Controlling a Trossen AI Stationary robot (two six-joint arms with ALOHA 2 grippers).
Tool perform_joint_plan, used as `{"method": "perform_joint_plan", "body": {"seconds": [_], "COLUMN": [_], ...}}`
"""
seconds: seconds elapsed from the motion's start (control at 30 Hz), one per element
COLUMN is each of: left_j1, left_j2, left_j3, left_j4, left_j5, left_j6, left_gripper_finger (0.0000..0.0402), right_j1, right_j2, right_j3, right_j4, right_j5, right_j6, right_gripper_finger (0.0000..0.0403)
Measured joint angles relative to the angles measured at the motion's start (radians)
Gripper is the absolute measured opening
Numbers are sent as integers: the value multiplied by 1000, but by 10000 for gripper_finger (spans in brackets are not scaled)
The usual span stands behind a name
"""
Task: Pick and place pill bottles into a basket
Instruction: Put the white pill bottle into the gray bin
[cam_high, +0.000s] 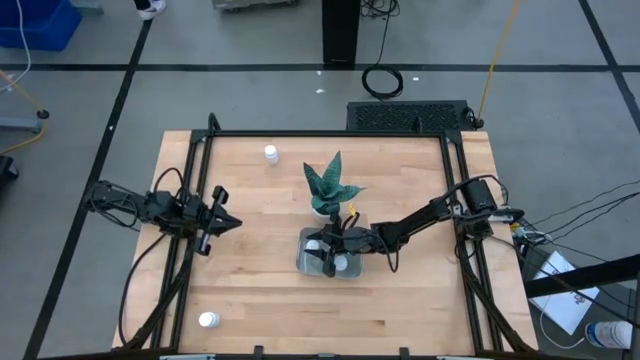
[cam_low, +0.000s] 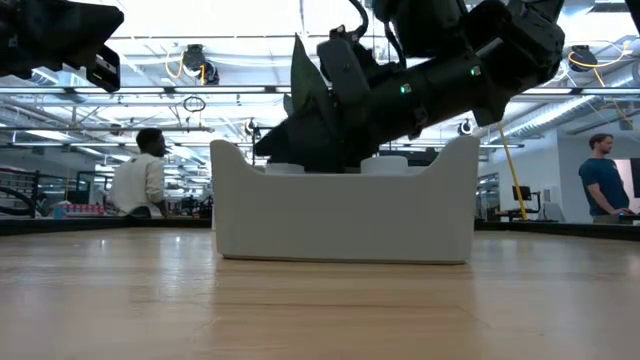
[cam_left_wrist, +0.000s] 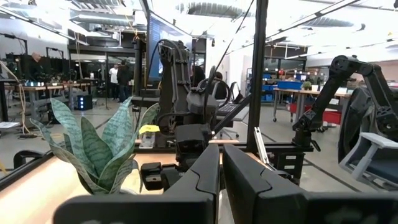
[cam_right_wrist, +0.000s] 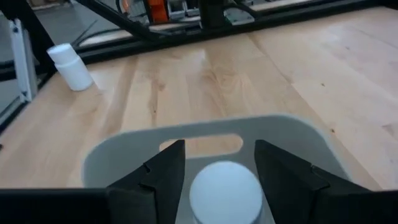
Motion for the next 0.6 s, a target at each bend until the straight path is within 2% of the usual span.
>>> {"method": "perform_joint_plan", "body": {"seconds": [0.37, 0.6], "left_j1": [0, 0], "left_j2": [0, 0], "left_j3": [0, 0], "left_j4": [16, 21], "left_j5": [0, 0], "left_j6": [9, 21], "left_gripper_finger": [26, 26], "right_j1": [-1, -7], "right_j2": [-167, -272], "right_j3": [0, 0], "right_j4": [-18, -200], "right_j5": [29, 23], "right_j6": [-85, -83], "right_gripper_finger": [136, 56]}}
